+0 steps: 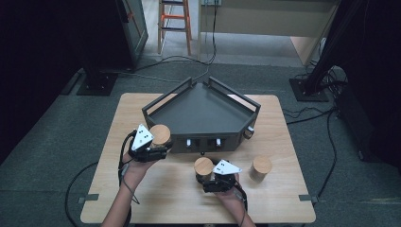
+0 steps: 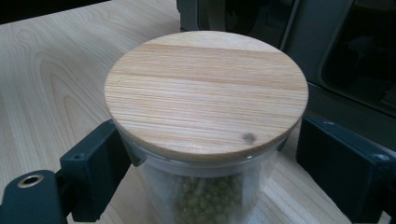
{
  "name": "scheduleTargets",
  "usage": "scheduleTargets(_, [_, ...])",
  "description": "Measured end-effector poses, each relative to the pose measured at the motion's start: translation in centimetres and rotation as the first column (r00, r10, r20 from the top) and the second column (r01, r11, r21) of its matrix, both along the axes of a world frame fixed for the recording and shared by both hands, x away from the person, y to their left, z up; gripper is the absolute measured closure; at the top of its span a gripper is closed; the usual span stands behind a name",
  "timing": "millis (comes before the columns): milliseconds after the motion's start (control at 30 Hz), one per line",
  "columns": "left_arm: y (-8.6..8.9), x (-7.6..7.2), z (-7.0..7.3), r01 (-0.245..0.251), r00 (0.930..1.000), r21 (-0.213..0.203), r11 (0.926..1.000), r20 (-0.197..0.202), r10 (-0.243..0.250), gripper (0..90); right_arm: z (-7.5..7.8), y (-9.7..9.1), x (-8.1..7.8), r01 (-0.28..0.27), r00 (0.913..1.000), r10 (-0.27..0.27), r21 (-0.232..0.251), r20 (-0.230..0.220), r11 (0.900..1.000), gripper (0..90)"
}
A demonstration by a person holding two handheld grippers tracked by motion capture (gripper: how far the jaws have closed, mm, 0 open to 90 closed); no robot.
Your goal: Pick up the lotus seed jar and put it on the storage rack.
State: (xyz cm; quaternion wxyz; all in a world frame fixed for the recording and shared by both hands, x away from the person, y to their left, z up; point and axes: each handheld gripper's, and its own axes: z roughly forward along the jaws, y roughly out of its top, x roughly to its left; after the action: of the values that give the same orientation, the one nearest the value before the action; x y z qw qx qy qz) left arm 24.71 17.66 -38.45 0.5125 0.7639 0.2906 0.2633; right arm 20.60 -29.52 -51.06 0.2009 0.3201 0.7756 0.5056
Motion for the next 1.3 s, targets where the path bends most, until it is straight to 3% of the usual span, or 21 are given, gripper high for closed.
scheduleTargets(867, [-0.4, 2.0, 2.0, -0.005, 0.9998, -0.005, 1.0, 0.019, 0.005, 25.1, 0.0, 0.0, 0.0, -0.005, 1.0, 0.005, -0.007, 0.004, 1.0, 10.9])
scheduleTargets(1300, [-0.5, 3.1, 1.9, -0.013, 0.9998, -0.011, 0.9999, 0.012, 0.013, 25.1, 0.1, 0.1, 0.0, -0.006, 1.0, 0.006, -0.012, 0.006, 0.9999, 10.9])
